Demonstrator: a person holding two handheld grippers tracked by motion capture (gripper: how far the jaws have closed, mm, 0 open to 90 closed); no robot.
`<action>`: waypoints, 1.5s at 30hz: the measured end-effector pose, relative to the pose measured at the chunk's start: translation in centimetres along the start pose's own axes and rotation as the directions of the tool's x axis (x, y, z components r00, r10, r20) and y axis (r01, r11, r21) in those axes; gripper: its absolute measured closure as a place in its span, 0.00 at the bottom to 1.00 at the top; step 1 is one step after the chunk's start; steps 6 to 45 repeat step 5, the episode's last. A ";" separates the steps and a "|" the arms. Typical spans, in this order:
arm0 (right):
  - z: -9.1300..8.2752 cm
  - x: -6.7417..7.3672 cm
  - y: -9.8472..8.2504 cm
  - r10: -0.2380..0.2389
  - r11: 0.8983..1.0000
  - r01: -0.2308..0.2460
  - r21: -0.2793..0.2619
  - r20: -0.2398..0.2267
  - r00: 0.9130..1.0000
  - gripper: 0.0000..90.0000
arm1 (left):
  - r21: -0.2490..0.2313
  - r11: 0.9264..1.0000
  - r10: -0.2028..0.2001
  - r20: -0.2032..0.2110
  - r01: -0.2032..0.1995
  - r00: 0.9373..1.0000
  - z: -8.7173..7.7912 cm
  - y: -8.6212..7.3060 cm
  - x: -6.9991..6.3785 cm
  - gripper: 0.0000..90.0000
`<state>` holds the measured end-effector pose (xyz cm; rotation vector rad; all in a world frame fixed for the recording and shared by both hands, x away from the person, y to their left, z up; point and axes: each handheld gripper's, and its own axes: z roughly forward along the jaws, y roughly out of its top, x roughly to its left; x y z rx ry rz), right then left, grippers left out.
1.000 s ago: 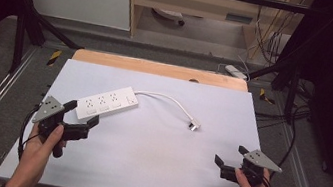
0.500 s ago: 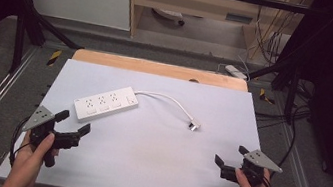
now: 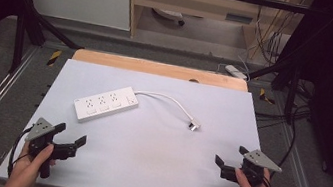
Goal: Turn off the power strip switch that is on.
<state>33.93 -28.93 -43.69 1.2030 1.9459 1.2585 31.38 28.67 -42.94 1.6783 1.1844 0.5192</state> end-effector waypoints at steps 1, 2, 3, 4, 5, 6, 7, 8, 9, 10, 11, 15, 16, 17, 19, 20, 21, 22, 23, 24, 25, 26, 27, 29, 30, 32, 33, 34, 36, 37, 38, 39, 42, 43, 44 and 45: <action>0.1 0.0 -0.1 0.002 1.000 -0.002 0.007 -0.001 1.000 0.03 | 0.010 1.000 -0.002 0.004 0.002 1.000 0.1 -0.1 0.0 0.07; 0.2 0.0 -0.1 0.004 1.000 -0.004 0.011 0.000 1.000 0.03 | 0.013 1.000 0.002 -0.001 -0.002 1.000 0.1 -0.2 0.0 0.07; 0.3 -0.1 -0.1 0.008 1.000 -0.008 0.023 0.007 1.000 0.03 | 0.007 1.000 0.005 -0.007 -0.005 1.000 0.1 -0.2 0.0 0.07; 0.6 -0.1 -0.2 0.011 0.999 -0.011 0.042 0.021 1.000 0.03 | 0.001 1.000 0.007 -0.011 -0.007 1.000 0.1 -0.1 0.0 0.07; 1.0 -0.2 -0.4 0.019 0.997 -0.022 0.074 0.035 0.999 0.03 | 0.000 1.000 0.010 -0.012 -0.010 1.000 0.2 0.0 0.0 0.07; 1.0 -0.2 -0.4 0.019 0.997 -0.022 0.074 0.035 0.999 0.03 | 0.000 1.000 0.010 -0.012 -0.010 1.000 0.2 0.0 0.0 0.07; 1.0 -0.2 -0.4 0.019 0.997 -0.022 0.074 0.035 0.999 0.03 | 0.000 1.000 0.010 -0.012 -0.010 1.000 0.2 0.0 0.0 0.07; 1.0 -0.2 -0.4 0.019 0.997 -0.022 0.074 0.035 0.999 0.03 | 0.000 1.000 0.010 -0.012 -0.010 1.000 0.2 0.0 0.0 0.07; 1.0 -0.2 -0.4 0.019 0.997 -0.022 0.074 0.035 0.999 0.03 | 0.000 1.000 0.010 -0.012 -0.010 1.000 0.2 0.0 0.0 0.07; 1.0 -0.2 -0.4 0.019 0.997 -0.022 0.074 0.035 0.999 0.03 | 0.000 1.000 0.010 -0.012 -0.010 1.000 0.2 0.0 0.0 0.07; 1.0 -0.2 -0.4 0.019 0.997 -0.022 0.074 0.035 0.999 0.03 | 0.000 1.000 0.010 -0.012 -0.010 1.000 0.2 0.0 0.0 0.07; 1.0 -0.2 -0.4 0.019 0.997 -0.022 0.074 0.035 0.999 0.03 | 0.000 1.000 0.010 -0.012 -0.010 1.000 0.2 0.0 0.0 0.07; 1.0 -0.2 -0.4 0.019 0.997 -0.022 0.074 0.035 0.999 0.03 | 0.000 1.000 0.010 -0.012 -0.010 1.000 0.2 0.0 0.0 0.07; 1.0 -0.2 -0.4 0.019 0.997 -0.022 0.074 0.035 0.999 0.03 | 0.000 1.000 0.010 -0.012 -0.010 1.000 0.2 0.0 0.0 0.07; 1.0 -0.2 -0.4 0.019 0.997 -0.022 0.074 0.035 0.999 0.03 | 0.000 1.000 0.010 -0.012 -0.010 1.000 0.2 0.0 0.0 0.07; 1.0 -0.2 -0.4 0.019 0.997 -0.022 0.074 0.035 0.999 0.03 | 0.000 1.000 0.010 -0.012 -0.010 1.000 0.2 0.0 0.0 0.07; 1.0 -0.2 -0.4 0.019 0.997 -0.022 0.074 0.035 0.999 0.03 | 0.000 1.000 0.010 -0.012 -0.010 1.000 0.2 0.0 0.0 0.07; 1.0 -0.2 -0.4 0.019 0.997 -0.022 0.074 0.035 0.999 0.03 | 0.000 1.000 0.010 -0.012 -0.010 1.000 0.2 0.0 0.0 0.07; 1.0 -0.2 -0.4 0.019 0.997 -0.022 0.074 0.035 0.999 0.03 | 0.000 1.000 0.010 -0.012 -0.010 1.000 0.2 0.0 0.0 0.07; 1.0 -0.2 -0.4 0.019 0.997 -0.022 0.074 0.035 0.999 0.03 | 0.000 1.000 0.010 -0.012 -0.010 1.000 0.2 0.0 0.0 0.07; 1.0 -0.2 -0.4 0.019 0.997 -0.022 0.074 0.035 0.999 0.03 | 0.000 1.000 0.010 -0.012 -0.010 1.000 0.2 0.0 0.0 0.07; 1.0 -0.2 -0.4 0.019 0.997 -0.022 0.074 0.035 0.999 0.03 | 0.000 1.000 0.010 -0.012 -0.010 1.000 0.2 0.0 0.0 0.07; 1.0 -0.2 -0.4 0.019 0.997 -0.022 0.074 0.035 0.999 0.03 | 0.000 1.000 0.010 -0.012 -0.010 1.000 0.2 0.0 0.0 0.07; 1.0 -0.2 -0.4 0.019 0.997 -0.022 0.074 0.035 0.999 0.03 | 0.000 1.000 0.010 -0.012 -0.010 1.000 0.2 0.0 0.0 0.07; 1.0 -0.2 -0.4 0.019 0.997 -0.022 0.074 0.035 0.999 0.03 | 0.000 1.000 0.010 -0.012 -0.010 1.000 0.2 0.0 0.0 0.07; 1.0 -0.2 -0.4 0.019 0.997 -0.022 0.074 0.035 0.999 0.03 | 0.000 1.000 0.010 -0.012 -0.010 1.000 0.2 0.0 0.0 0.07; 1.0 -0.2 -0.4 0.019 0.997 -0.022 0.074 0.035 0.999 0.03 | 0.000 1.000 0.010 -0.012 -0.010 1.000 0.2 0.0 0.0 0.07; 1.0 -0.2 -0.4 0.019 0.997 -0.022 0.074 0.035 0.999 0.03 | 0.000 1.000 0.010 -0.012 -0.010 1.000 0.2 0.0 0.0 0.07; 1.0 -0.2 -0.4 0.019 0.997 -0.022 0.074 0.035 0.999 0.03 | 0.000 1.000 0.010 -0.012 -0.010 1.000 0.2 0.0 0.0 0.07; 1.0 -0.2 -0.4 0.019 0.997 -0.022 0.074 0.035 0.999 0.03 | 0.000 1.000 0.010 -0.012 -0.010 1.000 0.2 0.0 0.0 0.07; 1.0 -0.2 -0.4 0.019 0.997 -0.022 0.074 0.035 0.999 0.03 | 0.000 1.000 0.010 -0.012 -0.010 1.000 0.2 0.0 0.0 0.07; 1.0 -0.2 -0.4 0.019 0.997 -0.022 0.074 0.035 0.999 0.03 | 0.000 1.000 0.010 -0.012 -0.010 1.000 0.2 0.0 0.0 0.07; 1.0 -0.2 -0.4 0.019 0.997 -0.022 0.074 0.035 0.999 0.03 | 0.000 1.000 0.010 -0.012 -0.010 1.000 0.2 0.0 0.0 0.07; 1.0 -0.2 -0.4 0.019 0.997 -0.022 0.074 0.035 0.999 0.03 | 0.000 1.000 0.010 -0.012 -0.010 1.000 0.2 0.0 0.0 0.07; 1.0 -0.2 -0.4 0.019 0.997 -0.022 0.074 0.035 0.999 0.03 | 0.000 1.000 0.010 -0.012 -0.010 1.000 0.2 0.0 0.0 0.07; 1.0 -0.2 -0.4 0.019 0.997 -0.022 0.074 0.035 0.999 0.03 | 0.000 1.000 0.010 -0.012 -0.010 1.000 0.2 0.0 0.0 0.07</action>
